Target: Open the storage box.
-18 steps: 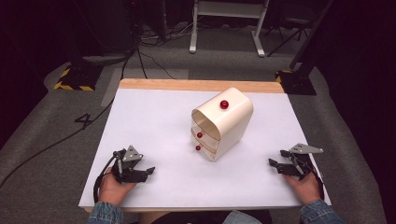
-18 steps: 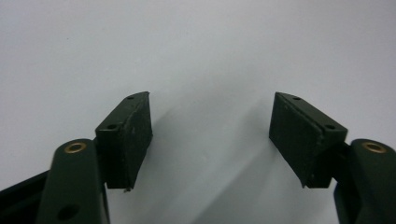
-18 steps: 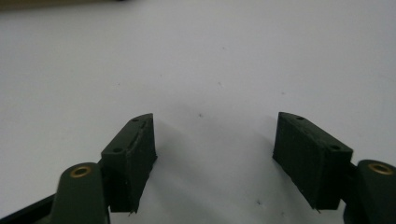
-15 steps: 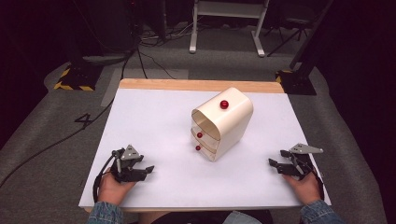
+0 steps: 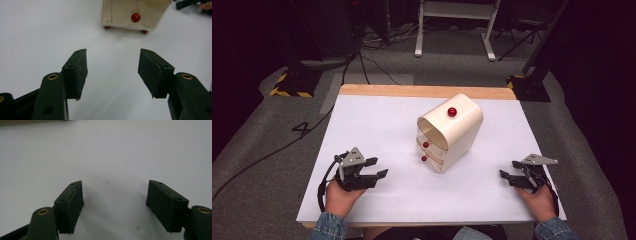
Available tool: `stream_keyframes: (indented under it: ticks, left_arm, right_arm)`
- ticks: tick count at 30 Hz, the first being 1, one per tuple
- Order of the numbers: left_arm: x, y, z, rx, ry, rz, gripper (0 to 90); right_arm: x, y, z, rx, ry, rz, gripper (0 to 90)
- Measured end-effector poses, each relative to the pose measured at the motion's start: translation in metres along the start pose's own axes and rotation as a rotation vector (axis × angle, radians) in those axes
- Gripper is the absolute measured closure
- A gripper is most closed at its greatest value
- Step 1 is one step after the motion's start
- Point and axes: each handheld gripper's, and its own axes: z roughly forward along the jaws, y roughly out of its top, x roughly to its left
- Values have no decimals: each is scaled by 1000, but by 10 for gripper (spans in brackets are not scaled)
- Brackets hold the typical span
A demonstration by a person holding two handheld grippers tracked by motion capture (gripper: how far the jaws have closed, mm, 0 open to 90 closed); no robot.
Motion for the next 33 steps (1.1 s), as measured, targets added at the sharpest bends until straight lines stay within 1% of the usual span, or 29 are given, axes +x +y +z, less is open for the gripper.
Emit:
stream_keyframes:
  ticks: [1, 3, 5, 6, 7, 9, 10, 11, 12, 13, 14, 15, 16, 17, 18, 20, 23, 24, 25, 26, 27, 29, 30, 31, 33]
  left_arm:
    - [-1, 2, 1, -9, -9, 5, 410]
    - [-3, 5, 3, -27, -30, -2, 420]
    - [-7, 9, 9, -34, -36, -3, 427]
    - [-8, 10, 12, -36, -36, 6, 430]
    - [-8, 10, 12, -36, -36, 6, 437]
    - [-15, 14, 23, -38, -38, 35, 452]
    - [-17, 15, 28, -41, -46, 36, 464]
    - [-19, 17, 32, -43, -63, 33, 481]
    - [-20, 18, 35, -51, -74, 18, 500]
    - [-20, 18, 35, -51, -74, 18, 517]
    - [-21, 20, 39, -61, -82, 10, 517]
    - [-22, 21, 46, -75, -109, -12, 542]
    - [-22, 21, 46, -75, -109, -12, 551]
    - [-25, 24, 56, -70, -122, -15, 565]
    - [-25, 25, 60, -66, -122, -10, 572]
    - [-26, 27, 69, -59, -147, -4, 581]
    - [-28, 30, 81, -50, -135, 13, 582]
    - [-28, 30, 81, -50, -135, 13, 581]
    - [-31, 31, 89, -54, -123, 31, 584]
    - [-32, 31, 93, -54, -120, 37, 589]
    - [-32, 31, 93, -54, -120, 37, 594]
    - [-34, 31, 100, -57, -120, 58, 604]
    - [-37, 30, 106, -60, -123, 77, 610]
    - [-38, 30, 110, -75, -99, 98, 593]
    - [-36, 29, 111, -80, -100, 97, 606]
  right_arm:
    - [0, 0, 0, 0, 0, 0, 294]
    - [0, 0, 0, 0, -1, -1, 294]
    - [0, 0, 0, 0, -2, -2, 294]
    - [0, 0, 0, 0, -3, -3, 294]
    - [0, 0, 0, -1, -3, -2, 294]
    - [0, 0, 0, -1, -4, -3, 294]
    - [1, 0, 0, -1, -5, -3, 294]
    - [1, 0, 0, 0, -5, -4, 294]
    - [1, 0, 0, -1, -6, -5, 294]
    - [1, 0, 0, -1, -6, -5, 294]
    - [1, 0, 0, -2, -7, -5, 294]
    - [1, 0, 0, -2, -10, -6, 294]
    - [1, 0, 0, -2, -10, -6, 294]
    - [1, 0, 0, -2, -12, -7, 294]
    - [1, 0, 0, -2, -13, -7, 294]
    - [1, 0, 0, -2, -14, -8, 294]
    - [2, 0, 0, -2, -17, -10, 293]
    - [2, 0, 0, -3, -17, -10, 293]
    - [2, 0, 0, -3, -17, -10, 293]
    - [2, 0, 0, -2, -17, -11, 292]
    - [2, 0, 0, -2, -17, -11, 292]
    - [2, 0, 0, -2, -18, -11, 291]
    - [2, 0, 0, -2, -18, -11, 291]
    - [2, 0, 0, -2, -20, -12, 289]
    - [2, 0, 0, -2, -20, -12, 287]
